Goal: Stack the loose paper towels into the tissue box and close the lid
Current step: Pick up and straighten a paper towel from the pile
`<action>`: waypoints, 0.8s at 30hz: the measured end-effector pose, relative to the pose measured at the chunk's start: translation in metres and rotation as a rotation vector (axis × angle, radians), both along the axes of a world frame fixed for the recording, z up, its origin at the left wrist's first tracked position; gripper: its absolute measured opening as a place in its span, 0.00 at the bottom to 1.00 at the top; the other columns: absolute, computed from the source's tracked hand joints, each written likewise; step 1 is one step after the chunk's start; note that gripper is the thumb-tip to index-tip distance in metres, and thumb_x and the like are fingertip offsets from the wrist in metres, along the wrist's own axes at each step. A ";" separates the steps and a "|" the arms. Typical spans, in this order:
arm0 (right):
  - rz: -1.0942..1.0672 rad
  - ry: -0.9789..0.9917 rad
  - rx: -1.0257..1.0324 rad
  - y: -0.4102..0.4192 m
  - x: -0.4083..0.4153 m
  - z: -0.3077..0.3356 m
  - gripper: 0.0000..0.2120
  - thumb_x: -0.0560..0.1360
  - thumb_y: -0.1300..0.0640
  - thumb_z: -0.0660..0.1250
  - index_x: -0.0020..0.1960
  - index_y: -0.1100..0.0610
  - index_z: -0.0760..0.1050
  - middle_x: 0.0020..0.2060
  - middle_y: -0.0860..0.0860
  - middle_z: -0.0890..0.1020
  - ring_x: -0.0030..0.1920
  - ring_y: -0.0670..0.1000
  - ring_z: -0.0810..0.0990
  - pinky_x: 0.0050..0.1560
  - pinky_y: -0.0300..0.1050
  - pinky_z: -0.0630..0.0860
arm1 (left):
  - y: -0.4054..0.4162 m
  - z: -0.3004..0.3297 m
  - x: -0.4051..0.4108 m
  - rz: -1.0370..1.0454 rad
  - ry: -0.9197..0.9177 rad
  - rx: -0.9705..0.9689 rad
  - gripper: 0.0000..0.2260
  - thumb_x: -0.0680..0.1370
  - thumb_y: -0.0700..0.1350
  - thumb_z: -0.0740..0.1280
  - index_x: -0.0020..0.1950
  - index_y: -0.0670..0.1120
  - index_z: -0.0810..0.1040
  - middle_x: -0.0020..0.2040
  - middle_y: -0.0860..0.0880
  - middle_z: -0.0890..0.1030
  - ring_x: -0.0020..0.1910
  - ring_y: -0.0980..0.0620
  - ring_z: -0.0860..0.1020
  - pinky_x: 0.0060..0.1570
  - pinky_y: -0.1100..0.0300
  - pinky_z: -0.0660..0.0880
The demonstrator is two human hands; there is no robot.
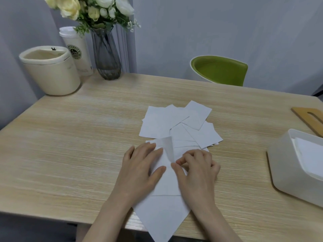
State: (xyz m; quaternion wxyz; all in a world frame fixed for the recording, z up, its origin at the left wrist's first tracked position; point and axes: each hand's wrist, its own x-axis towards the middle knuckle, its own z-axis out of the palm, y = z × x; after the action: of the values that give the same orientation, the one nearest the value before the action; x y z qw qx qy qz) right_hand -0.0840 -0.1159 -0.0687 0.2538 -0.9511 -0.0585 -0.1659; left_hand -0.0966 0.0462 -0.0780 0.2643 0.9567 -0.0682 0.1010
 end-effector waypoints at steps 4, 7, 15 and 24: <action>-0.005 0.079 0.070 -0.007 0.002 0.004 0.07 0.73 0.53 0.71 0.38 0.46 0.73 0.36 0.39 0.76 0.48 0.44 0.68 0.48 0.43 0.52 | -0.001 0.004 0.002 0.033 0.010 -0.007 0.27 0.77 0.63 0.55 0.73 0.53 0.68 0.73 0.55 0.66 0.74 0.58 0.60 0.73 0.57 0.49; -0.014 0.170 0.192 -0.014 0.003 0.007 0.07 0.75 0.52 0.67 0.40 0.44 0.72 0.36 0.40 0.76 0.49 0.45 0.71 0.47 0.41 0.53 | -0.003 0.006 0.006 0.066 0.018 -0.035 0.25 0.80 0.57 0.61 0.76 0.53 0.63 0.74 0.57 0.64 0.73 0.60 0.57 0.71 0.60 0.47; -0.085 0.208 0.549 -0.027 0.007 0.019 0.12 0.74 0.59 0.69 0.36 0.45 0.75 0.25 0.42 0.76 0.31 0.44 0.73 0.55 0.56 0.68 | -0.013 0.013 0.017 0.159 0.040 -0.131 0.18 0.79 0.55 0.63 0.67 0.51 0.74 0.67 0.55 0.74 0.69 0.54 0.68 0.67 0.58 0.58; -0.127 0.242 0.696 -0.036 0.008 0.021 0.09 0.75 0.60 0.67 0.39 0.48 0.75 0.29 0.45 0.81 0.34 0.47 0.77 0.60 0.63 0.70 | -0.030 0.013 0.026 0.209 0.081 -0.164 0.18 0.79 0.56 0.63 0.66 0.51 0.77 0.68 0.55 0.73 0.74 0.56 0.61 0.72 0.56 0.52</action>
State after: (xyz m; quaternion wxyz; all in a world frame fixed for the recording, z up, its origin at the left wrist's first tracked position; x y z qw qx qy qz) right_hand -0.0757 -0.1522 -0.0475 0.5564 -0.8223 0.0908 -0.0774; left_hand -0.0711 0.0159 -0.0646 0.3320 0.9372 0.0513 0.0944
